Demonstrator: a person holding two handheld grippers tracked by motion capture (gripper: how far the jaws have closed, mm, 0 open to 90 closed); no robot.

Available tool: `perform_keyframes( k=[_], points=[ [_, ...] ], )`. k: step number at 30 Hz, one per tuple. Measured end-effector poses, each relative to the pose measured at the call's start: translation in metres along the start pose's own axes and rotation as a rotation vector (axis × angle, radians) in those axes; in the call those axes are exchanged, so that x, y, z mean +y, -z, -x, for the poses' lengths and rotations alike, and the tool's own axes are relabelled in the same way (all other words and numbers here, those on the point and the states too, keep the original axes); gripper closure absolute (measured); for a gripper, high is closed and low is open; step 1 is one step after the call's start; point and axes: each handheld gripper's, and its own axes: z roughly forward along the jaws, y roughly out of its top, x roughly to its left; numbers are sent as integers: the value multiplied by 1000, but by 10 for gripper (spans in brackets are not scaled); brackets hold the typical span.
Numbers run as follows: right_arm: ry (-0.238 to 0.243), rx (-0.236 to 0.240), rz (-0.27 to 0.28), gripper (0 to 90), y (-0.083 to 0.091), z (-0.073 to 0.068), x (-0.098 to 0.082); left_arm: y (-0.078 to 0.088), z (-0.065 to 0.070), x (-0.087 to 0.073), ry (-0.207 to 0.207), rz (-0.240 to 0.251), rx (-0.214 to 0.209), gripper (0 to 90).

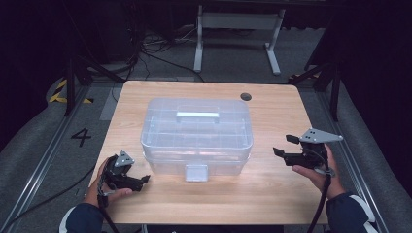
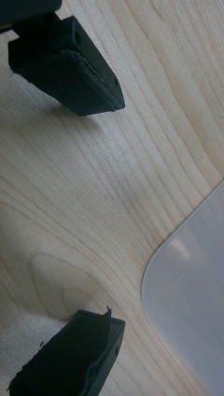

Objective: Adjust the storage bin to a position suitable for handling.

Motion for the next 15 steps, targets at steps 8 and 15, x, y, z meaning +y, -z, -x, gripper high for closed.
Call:
perform_keyframes(
  k=[8, 15],
  points=[
    [48, 0, 27, 307, 1, -1, 30, 0, 0, 0, -1, 0, -1, 5],
    [87, 15, 50, 313, -5, -8, 55, 0, 0, 0, 0, -1, -1, 5]
  ],
)
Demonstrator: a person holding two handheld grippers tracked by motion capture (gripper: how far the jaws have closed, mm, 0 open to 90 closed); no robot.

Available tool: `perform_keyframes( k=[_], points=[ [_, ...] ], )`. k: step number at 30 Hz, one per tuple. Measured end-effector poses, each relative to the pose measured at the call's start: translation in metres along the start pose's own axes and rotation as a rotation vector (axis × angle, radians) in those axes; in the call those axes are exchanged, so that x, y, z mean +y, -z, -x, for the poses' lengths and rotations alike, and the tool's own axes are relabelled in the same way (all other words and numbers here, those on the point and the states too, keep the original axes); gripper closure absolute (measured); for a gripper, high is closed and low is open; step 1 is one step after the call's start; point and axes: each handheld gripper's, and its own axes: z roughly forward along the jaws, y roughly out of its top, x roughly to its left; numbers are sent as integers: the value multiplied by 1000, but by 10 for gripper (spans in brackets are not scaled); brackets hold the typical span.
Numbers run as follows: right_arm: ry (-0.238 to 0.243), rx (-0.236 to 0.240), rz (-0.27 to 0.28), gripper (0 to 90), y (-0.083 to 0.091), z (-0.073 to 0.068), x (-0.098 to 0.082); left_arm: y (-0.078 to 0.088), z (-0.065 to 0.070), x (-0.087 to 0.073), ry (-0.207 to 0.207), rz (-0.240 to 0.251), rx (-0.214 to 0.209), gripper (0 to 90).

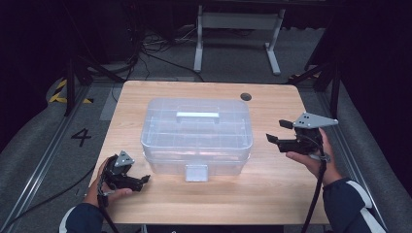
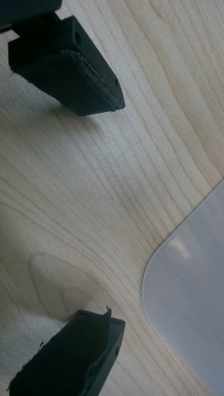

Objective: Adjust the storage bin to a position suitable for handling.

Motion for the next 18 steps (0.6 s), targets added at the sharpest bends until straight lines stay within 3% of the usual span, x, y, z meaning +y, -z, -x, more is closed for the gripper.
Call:
perform_keyframes(
  k=[12, 18],
  points=[
    [63, 48, 40, 327, -13, -13, 45, 0, 0, 0, -2, 0, -1, 5],
    [82, 76, 37, 340, -25, -19, 55, 0, 0, 0, -3, 0, -2, 5]
  ],
)
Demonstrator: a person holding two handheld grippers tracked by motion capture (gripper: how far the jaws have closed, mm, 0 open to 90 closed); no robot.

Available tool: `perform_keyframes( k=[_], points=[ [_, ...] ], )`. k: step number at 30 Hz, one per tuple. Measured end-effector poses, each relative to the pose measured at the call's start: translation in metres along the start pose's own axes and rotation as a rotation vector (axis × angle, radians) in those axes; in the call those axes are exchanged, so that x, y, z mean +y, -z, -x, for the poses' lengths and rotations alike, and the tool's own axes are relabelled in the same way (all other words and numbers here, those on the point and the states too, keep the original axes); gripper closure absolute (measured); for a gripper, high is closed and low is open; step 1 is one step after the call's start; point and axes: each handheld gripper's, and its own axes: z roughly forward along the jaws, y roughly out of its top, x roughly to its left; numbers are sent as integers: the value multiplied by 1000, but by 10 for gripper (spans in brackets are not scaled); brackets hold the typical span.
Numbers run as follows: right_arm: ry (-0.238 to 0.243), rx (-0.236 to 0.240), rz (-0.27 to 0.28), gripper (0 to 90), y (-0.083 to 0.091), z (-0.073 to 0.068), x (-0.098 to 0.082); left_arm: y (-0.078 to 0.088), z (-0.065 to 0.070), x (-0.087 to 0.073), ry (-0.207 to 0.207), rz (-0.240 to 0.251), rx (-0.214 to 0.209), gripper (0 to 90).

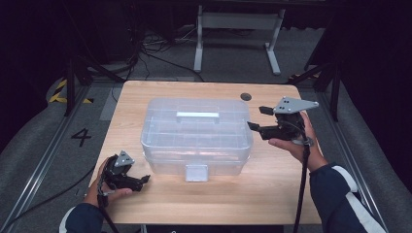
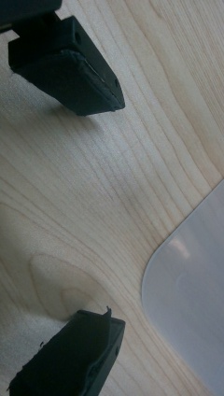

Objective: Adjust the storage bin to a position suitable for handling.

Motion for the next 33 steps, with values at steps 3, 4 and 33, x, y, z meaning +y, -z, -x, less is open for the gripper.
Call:
perform_keyframes(
  k=[3, 4, 33],
  points=[
    [4, 22, -11, 342, -9, -2, 4, 0, 0, 0, -2, 0, 0, 5],
    [9, 28, -14, 345, -13, -2, 6, 0, 0, 0, -1, 0, 0, 5],
    [90, 166, -42, 471, -61, -31, 40, 0, 0, 0, -2, 0, -1, 5]
  ],
)
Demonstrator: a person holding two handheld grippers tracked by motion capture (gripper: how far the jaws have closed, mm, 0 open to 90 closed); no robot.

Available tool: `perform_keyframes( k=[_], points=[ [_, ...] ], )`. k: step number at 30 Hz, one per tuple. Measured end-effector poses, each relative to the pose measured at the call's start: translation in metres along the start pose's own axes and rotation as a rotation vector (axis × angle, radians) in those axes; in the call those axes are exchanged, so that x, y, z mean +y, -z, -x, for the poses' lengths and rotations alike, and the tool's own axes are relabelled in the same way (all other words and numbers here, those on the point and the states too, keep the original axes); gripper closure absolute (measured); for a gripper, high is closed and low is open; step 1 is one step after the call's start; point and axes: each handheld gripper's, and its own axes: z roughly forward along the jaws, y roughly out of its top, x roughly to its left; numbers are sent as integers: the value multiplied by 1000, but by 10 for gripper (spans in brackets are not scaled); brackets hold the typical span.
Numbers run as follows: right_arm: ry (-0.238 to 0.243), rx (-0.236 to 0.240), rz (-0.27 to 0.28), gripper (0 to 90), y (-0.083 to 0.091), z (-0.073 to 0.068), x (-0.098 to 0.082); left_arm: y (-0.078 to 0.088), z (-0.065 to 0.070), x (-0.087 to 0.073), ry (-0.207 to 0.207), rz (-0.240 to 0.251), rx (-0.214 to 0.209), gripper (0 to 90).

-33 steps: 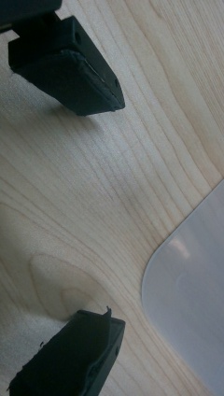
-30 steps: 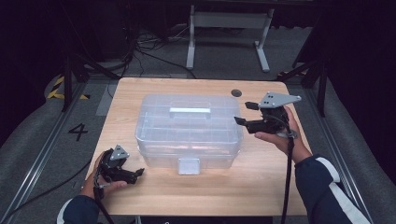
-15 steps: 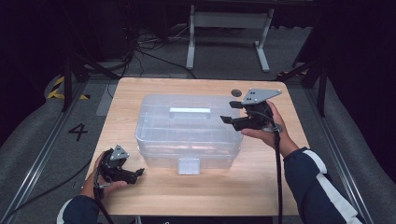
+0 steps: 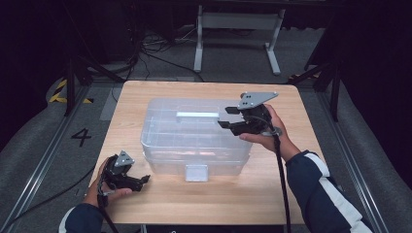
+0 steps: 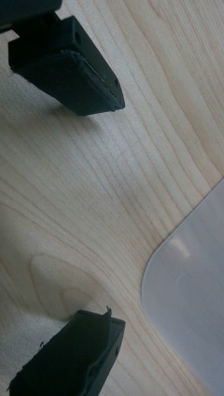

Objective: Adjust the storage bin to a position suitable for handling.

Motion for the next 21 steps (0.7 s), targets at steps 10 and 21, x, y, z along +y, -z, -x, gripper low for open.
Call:
perform_keyframes(
  k=[10, 21],
  points=[
    [19, 22, 10, 606, -10, -7, 6, 0, 0, 0, -3, 3, -1, 6],
    [40, 26, 10, 759, -10, -10, 8, 0, 0, -1, -4, 3, -1, 6]
  ],
)
